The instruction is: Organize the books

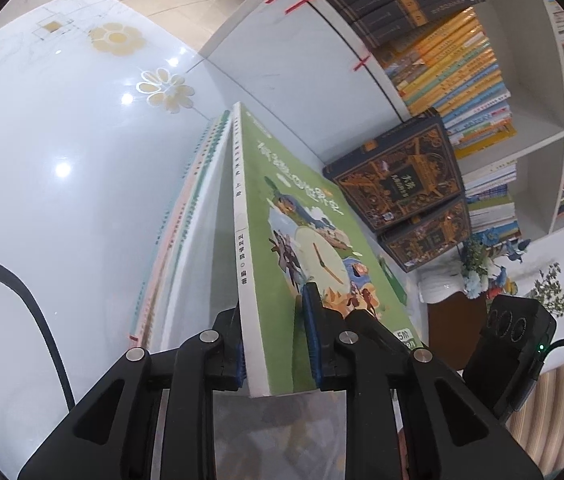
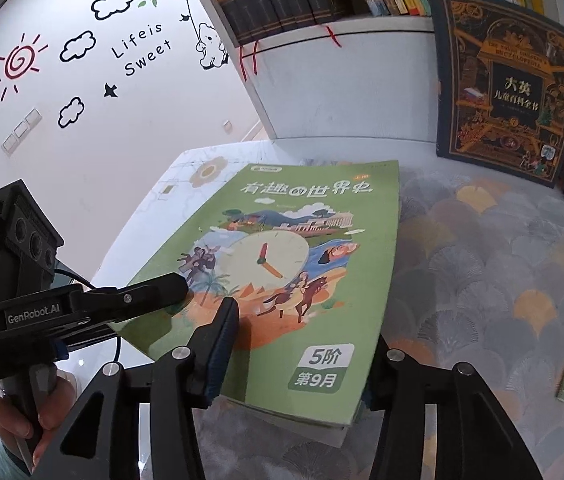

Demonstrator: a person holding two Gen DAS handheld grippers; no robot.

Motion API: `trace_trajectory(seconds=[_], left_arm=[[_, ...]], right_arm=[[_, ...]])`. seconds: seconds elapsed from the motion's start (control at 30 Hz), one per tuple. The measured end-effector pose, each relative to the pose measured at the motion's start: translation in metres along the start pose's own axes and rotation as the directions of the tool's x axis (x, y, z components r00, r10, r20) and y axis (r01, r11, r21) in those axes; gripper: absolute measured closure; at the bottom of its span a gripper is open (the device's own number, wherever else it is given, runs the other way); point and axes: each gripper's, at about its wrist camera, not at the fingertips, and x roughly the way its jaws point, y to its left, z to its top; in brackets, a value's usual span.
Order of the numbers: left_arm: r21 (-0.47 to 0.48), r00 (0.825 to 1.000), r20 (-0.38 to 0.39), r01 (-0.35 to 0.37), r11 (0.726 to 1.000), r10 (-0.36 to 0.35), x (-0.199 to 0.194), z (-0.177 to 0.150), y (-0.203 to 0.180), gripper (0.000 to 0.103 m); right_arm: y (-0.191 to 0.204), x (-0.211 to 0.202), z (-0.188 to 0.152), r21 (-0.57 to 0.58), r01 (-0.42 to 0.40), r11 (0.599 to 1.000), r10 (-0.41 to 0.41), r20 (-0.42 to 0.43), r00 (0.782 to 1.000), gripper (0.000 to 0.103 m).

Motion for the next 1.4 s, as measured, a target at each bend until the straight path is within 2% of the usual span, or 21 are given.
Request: trace_trajectory(seconds=[0.23, 0.3, 0.33, 0.63, 0.8, 0.93, 1.1, 1.23, 1.4], left_arm=[[-0.035, 0.998, -0.012, -0.054, 0.998, 0.054, 0.0, -0.002, 0.014, 0.08], [-0.052, 0.997, -0.004, -0.072, 0.996, 0.072, -0.005, -0.005, 0.02, 0.08], [-0.058, 0.997, 0.001, -0.074, 0.996, 0.074, -0.008, -0.006, 0.023, 0.08], [-0.094, 0.994, 0.035, -0.102, 0.99, 0.106, -0.038, -0.021, 0.032, 0.078], [-0.073, 0.993, 0.028, -0.112, 0.991, 0.114, -0.049, -0.037, 0.02, 0.078], [-0.054, 0.994, 0.005, -0.111, 0.992, 0.111, -0.052, -0.055, 0.007, 0.078], [-0.024, 0.994, -0.026, -0.111, 0.994, 0.111, -0.052, -0.083, -0.015, 0.078], [0.005, 0.991, -0.052, -0.121, 0.993, 0.121, -0.046, -0.106, -0.036, 0.077], [0.087, 0.981, -0.075, -0.171, 0.981, 0.178, -0.034, -0.136, -0.071, 0.077]], right_arm=[[-0.001, 0.014, -0.007, 0.024, -0.012, 1.0, 0.013, -0.055, 0.998, 0.051], [-0.002, 0.019, -0.007, 0.033, -0.01, 0.999, 0.013, -0.089, 0.996, 0.04], [-0.002, 0.023, -0.007, 0.037, -0.007, 0.999, 0.012, -0.117, 0.993, 0.039], [0.01, 0.016, -0.023, -0.048, 0.015, 0.999, -0.023, -0.17, 0.985, 0.038], [0.005, -0.01, -0.055, -0.058, 0.04, 0.997, -0.051, -0.203, 0.978, 0.037], [-0.007, -0.037, -0.103, 0.013, 0.013, 1.0, -0.009, -0.246, 0.969, 0.037], [-0.024, -0.061, -0.156, 0.103, 0.025, 0.994, 0.005, -0.279, 0.96, 0.037], [-0.033, -0.078, -0.176, 0.121, 0.039, 0.992, -0.003, -0.282, 0.959, 0.037], [-0.049, -0.102, -0.189, 0.099, 0.075, 0.992, -0.049, -0.249, 0.967, 0.037]])
